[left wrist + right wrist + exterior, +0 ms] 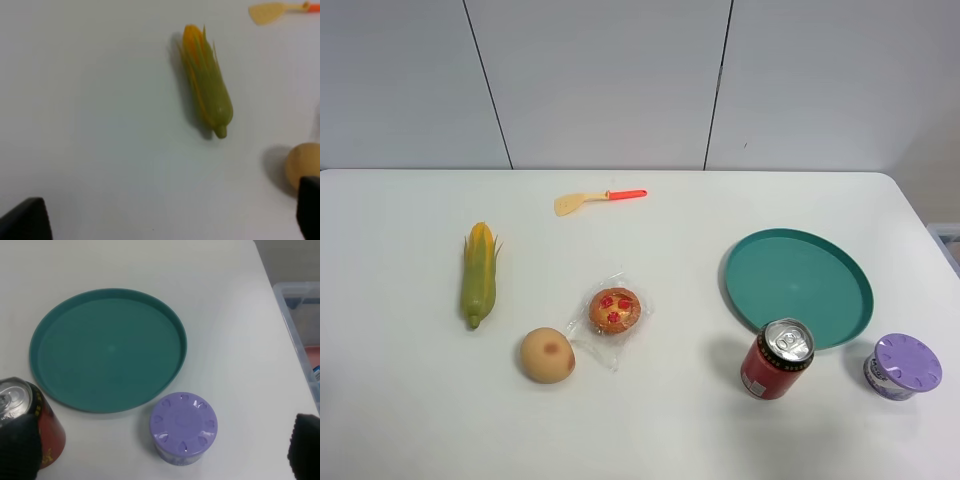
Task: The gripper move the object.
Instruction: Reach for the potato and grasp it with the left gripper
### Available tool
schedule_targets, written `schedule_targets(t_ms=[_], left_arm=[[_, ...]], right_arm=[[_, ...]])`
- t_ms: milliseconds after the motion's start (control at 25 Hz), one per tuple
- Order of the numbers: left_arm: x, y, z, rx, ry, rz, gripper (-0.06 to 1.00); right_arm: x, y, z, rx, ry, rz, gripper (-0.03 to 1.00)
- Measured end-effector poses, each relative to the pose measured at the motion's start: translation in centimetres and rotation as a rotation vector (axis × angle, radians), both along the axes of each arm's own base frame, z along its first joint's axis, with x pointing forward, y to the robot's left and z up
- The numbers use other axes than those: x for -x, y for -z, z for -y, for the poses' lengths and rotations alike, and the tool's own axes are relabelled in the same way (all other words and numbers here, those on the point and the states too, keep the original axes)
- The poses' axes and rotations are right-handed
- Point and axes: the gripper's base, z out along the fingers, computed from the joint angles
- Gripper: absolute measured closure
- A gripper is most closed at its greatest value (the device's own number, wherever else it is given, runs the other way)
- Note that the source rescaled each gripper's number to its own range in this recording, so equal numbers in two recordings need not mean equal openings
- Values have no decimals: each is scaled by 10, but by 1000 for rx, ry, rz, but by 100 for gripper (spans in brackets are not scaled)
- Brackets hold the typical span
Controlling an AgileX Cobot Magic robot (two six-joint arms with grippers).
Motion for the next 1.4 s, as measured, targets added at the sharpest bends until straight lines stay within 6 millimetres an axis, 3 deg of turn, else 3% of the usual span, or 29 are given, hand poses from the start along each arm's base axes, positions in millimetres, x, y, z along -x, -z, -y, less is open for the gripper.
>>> schedule_targets(t_ms=[400,680,840,1000,1240,1400], left_arm=[[-91,-46,-21,-41,58,-117,-6],[-162,-48,-28,-94,154,-179,-6],[-194,-37,-3,-112,293,-195,-6],[-208,-20,39,-117,460,-240,-6],[-197,-9,102,-110,672,-278,-6],[-181,-9,131,-90,758,-290,-6]], right_arm=[[0,0,0,0,0,0,-3],[0,0,0,0,0,0,-3],[0,0,0,0,0,0,-3],[0,0,0,0,0,0,-3],[0,0,0,0,0,0,-3],[0,0,0,0,0,0,-3]])
